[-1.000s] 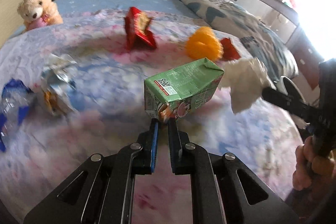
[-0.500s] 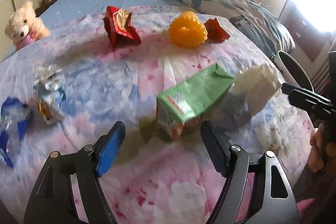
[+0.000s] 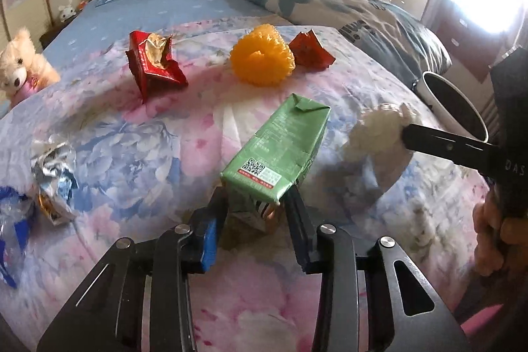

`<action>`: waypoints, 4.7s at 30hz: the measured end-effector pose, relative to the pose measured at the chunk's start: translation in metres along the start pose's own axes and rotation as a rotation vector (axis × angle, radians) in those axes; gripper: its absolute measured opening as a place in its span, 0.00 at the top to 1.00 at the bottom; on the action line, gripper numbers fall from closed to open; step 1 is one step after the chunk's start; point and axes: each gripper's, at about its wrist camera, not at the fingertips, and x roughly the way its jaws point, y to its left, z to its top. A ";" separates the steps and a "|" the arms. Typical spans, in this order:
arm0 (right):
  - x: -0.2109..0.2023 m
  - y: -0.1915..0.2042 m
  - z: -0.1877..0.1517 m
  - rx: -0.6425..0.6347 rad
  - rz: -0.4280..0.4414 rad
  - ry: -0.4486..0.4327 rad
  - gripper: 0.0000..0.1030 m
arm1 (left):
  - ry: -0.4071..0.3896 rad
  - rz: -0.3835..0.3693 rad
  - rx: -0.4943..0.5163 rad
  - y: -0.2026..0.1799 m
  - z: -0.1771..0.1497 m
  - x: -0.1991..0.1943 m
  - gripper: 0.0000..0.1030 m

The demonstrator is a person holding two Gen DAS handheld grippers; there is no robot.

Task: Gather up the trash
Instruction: 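Grasp the white tissue with the right gripper while the left grasps the green juice box, then carry the tissue and green juice box over the bin with both grippers, then open both grippers to drop the tissue and juice box into the bin, then move both grippers back over the remaining trash on the bed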

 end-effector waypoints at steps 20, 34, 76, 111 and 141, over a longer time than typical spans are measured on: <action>-0.120 -0.062 -0.014 0.081 -0.162 -0.169 0.70 | -0.039 -0.135 0.002 -0.115 0.019 -0.002 0.68; -0.181 -0.114 -0.026 0.173 -0.260 -0.251 0.70 | -0.022 -0.204 0.114 -0.193 0.040 0.011 0.68; -0.206 -0.204 -0.003 0.278 -0.386 -0.265 0.69 | -0.015 -0.227 0.266 -0.303 0.090 0.053 0.69; -0.212 -0.192 0.012 0.267 -0.400 -0.288 0.29 | -0.012 -0.212 0.139 -0.262 0.079 0.045 0.32; -0.085 -0.049 0.003 0.065 -0.172 -0.143 0.21 | -0.060 0.039 -0.187 -0.063 -0.011 -0.018 0.32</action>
